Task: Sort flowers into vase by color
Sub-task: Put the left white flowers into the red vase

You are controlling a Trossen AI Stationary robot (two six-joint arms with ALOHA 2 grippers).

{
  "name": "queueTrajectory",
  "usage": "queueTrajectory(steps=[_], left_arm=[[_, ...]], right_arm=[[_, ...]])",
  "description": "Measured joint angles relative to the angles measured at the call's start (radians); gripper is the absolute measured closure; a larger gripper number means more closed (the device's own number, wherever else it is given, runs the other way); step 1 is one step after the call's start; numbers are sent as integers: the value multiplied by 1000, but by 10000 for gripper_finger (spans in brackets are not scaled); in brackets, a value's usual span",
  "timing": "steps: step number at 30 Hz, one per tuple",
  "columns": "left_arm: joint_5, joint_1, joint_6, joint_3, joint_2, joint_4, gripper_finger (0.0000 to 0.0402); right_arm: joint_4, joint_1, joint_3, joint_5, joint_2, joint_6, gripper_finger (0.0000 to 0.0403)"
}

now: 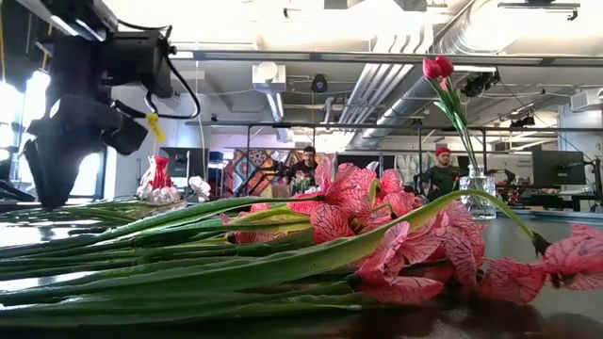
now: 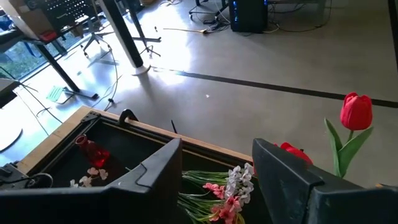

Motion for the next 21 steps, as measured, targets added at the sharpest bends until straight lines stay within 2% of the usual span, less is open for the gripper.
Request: queueTrajectory(steps=[4,7,11,14,21], left_arm=[[14,-18,-56,-68,-3,117,271],[9,-18,-101,-99,-5,130,279],[-2,-17,-108,-103,-4,118,334],[-9,-17,-98,-87,-2,108,387],[-14,-17,-23,33,-38,129,396]], right_arm=[[0,0,0,-1,0,2,220],[5,0,0,-1,0,2,220],[28,0,-1,-1,0,1,220],[35,0,-1,-1,0,-1,220],[35,0,-1,-2,0,-4,220]])
